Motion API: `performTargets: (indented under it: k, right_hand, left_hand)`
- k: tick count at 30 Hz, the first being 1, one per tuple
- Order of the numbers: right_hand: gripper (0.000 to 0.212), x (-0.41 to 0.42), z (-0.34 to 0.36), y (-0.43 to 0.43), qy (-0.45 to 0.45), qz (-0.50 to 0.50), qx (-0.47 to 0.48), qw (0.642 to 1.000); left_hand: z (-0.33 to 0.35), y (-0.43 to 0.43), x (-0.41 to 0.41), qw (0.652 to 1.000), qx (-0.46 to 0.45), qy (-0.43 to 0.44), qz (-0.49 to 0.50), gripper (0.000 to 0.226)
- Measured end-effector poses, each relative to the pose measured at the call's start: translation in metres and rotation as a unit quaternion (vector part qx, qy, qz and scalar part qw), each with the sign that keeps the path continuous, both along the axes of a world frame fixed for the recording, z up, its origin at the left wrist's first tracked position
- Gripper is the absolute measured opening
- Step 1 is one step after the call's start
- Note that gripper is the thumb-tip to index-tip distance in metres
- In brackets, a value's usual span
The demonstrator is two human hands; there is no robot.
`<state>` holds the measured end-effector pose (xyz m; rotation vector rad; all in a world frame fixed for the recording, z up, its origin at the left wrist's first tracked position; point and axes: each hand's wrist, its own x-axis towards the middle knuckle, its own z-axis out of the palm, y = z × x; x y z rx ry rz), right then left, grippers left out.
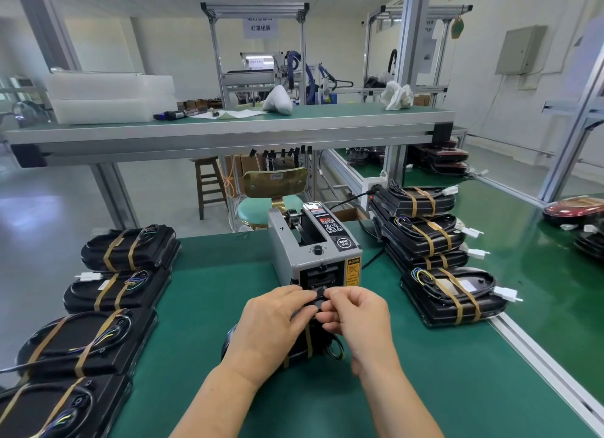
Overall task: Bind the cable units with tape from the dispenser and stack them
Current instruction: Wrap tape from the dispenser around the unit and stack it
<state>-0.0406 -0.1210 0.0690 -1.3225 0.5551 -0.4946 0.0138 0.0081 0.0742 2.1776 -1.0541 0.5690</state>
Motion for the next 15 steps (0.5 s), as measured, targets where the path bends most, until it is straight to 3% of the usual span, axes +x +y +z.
performTargets:
  k: [10, 15]
  right_hand:
    - [0.021, 0.007, -0.007, -0.006, 0.022, -0.078, -0.165, 0.983]
    - [0.029, 0.022, -0.005, -0.004, 0.096, -0.023, -0.233, 0.967]
  left_hand:
    - [0.000, 0.000, -0.001, 1.000, -0.007, 0.001, -0.006, 0.020]
    - [-0.003, 0.002, 0.001, 0.999, -0.012, 0.051, 0.012, 0.022]
